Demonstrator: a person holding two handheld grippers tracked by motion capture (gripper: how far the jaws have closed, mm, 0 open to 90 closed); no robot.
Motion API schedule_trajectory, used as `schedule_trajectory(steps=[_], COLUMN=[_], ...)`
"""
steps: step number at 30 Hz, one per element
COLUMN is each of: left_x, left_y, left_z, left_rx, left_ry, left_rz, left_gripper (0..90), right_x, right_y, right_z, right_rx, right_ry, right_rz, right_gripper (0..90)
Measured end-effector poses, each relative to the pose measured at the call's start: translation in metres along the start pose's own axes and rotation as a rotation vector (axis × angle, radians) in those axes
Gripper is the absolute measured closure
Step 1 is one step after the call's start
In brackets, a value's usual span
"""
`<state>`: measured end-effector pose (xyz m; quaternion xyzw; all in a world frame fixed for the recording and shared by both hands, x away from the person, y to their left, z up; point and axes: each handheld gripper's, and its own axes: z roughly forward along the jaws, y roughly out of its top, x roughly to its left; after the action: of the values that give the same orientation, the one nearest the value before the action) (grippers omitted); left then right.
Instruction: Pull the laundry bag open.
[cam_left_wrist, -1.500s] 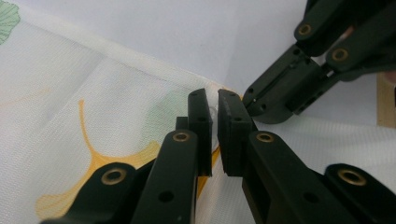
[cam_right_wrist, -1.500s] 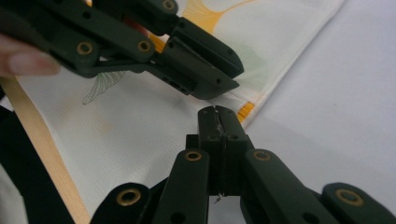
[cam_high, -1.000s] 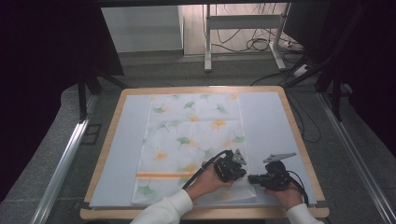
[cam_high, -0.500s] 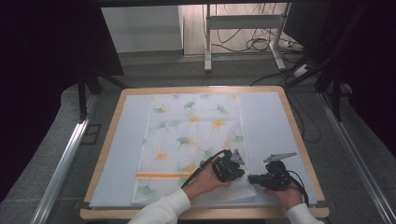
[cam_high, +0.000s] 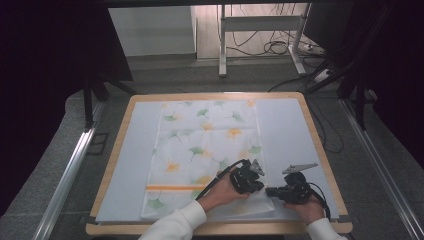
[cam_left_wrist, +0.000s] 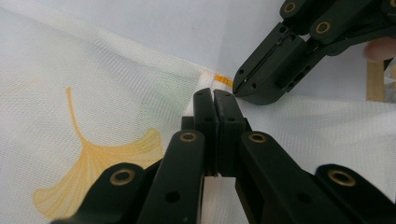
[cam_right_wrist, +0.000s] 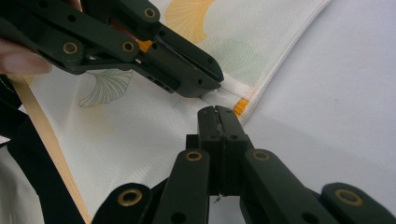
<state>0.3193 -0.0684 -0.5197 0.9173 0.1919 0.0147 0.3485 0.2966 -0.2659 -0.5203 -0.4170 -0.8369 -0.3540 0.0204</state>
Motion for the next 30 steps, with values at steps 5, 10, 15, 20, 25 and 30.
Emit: schedule_trajectory(steps=[5,10,15,20,25,30], left_x=[-0.002,0.0,0.0,0.0,0.0,-0.001], left_y=[0.0,-0.003,-0.004,-0.005,-0.005,-0.005], left_z=[-0.003,-0.006,-0.009,-0.009,-0.008,-0.008], left_rx=[0.014,0.003,0.012,0.008,0.003,0.006], left_ry=[0.025,0.007,0.011,0.013,0.011,0.019], left_rz=[0.017,-0.005,0.006,0.005,-0.002,0.001], left_gripper=[90.0,90.0,90.0,90.0,90.0,90.0], right_x=[0.0,-0.001,-0.002,-0.001,0.0,-0.004], right_y=[0.0,0.0,0.0,0.0,0.004,0.012], right_z=[0.0,0.0,-0.001,-0.001,-0.001,0.004], right_rx=[0.0,0.002,0.0,0.001,-0.018,-0.044], right_ry=[0.0,0.005,0.003,-0.001,-0.018,-0.033], right_rz=[0.008,0.017,0.022,0.018,0.01,0.063], right_gripper=[90.0,90.0,90.0,90.0,89.9,89.9])
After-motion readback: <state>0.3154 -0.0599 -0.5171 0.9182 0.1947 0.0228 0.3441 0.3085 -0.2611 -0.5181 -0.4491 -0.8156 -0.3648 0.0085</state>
